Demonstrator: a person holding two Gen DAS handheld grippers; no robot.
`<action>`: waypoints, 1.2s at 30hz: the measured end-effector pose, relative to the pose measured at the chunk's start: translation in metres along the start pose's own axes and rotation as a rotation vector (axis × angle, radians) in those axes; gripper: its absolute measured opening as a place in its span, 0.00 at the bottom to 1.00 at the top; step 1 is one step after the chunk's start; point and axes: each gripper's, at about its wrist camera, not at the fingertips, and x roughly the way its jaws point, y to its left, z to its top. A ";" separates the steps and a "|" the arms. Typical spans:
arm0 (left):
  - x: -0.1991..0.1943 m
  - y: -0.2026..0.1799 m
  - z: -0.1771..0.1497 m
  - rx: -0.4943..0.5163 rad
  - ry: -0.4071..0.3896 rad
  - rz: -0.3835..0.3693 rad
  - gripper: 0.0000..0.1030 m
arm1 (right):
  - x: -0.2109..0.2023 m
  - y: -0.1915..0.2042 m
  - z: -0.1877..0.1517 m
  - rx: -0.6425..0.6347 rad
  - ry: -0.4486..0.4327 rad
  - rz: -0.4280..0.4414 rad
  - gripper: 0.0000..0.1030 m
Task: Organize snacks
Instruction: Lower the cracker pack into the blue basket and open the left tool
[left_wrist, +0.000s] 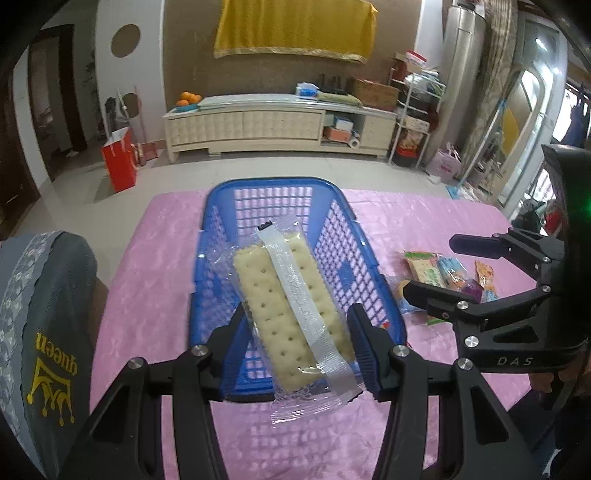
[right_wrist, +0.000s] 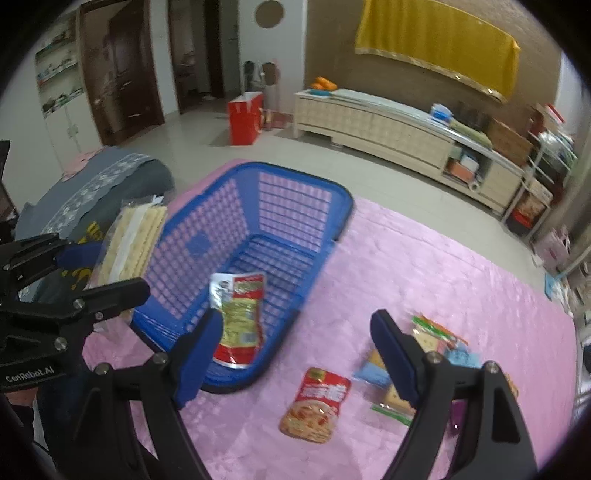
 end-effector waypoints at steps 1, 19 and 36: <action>0.004 -0.004 0.001 0.007 0.007 -0.006 0.49 | 0.000 -0.004 -0.002 0.014 0.002 -0.001 0.83; 0.050 -0.019 -0.004 0.024 0.099 0.002 0.60 | 0.008 -0.036 -0.019 0.090 0.036 -0.024 0.83; -0.013 -0.087 -0.007 0.113 -0.011 -0.022 0.75 | -0.067 -0.060 -0.043 0.147 -0.053 -0.050 0.83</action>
